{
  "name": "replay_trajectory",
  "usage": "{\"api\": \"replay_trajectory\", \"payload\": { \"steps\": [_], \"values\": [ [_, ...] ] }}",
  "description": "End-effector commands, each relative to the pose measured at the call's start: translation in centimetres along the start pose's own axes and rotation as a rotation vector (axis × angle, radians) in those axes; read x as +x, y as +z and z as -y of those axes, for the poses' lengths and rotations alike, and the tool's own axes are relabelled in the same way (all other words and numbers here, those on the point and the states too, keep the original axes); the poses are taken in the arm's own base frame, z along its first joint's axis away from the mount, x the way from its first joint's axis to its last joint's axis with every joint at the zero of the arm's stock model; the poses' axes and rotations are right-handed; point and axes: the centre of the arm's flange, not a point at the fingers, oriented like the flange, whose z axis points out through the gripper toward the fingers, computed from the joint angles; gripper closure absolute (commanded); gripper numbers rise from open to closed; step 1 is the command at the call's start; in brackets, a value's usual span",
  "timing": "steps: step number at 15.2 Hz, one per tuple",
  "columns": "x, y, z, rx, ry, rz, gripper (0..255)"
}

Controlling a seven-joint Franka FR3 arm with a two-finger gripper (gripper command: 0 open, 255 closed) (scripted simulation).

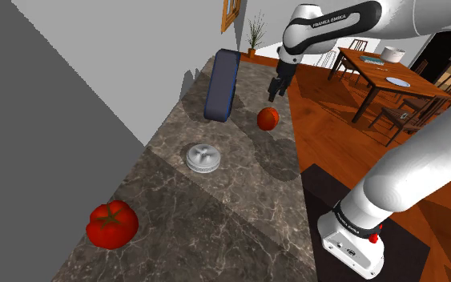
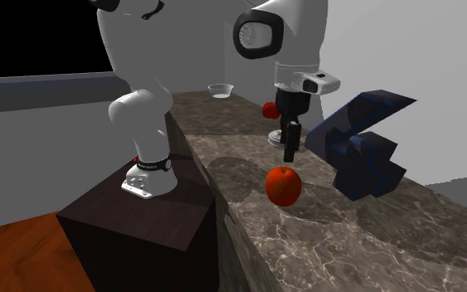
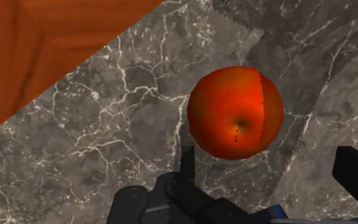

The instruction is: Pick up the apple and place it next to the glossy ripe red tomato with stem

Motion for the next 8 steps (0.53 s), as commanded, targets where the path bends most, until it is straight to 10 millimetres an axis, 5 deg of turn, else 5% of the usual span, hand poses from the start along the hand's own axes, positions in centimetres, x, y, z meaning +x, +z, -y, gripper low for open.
{"api": "replay_trajectory", "payload": {
  "steps": [1, 8],
  "values": [
    [0.2, 1.0, -0.2, 0.001, -0.002, -0.001, 0],
    [0.2, 4.0, -0.2, 0.001, -0.002, -0.001, 0]
  ]
}}
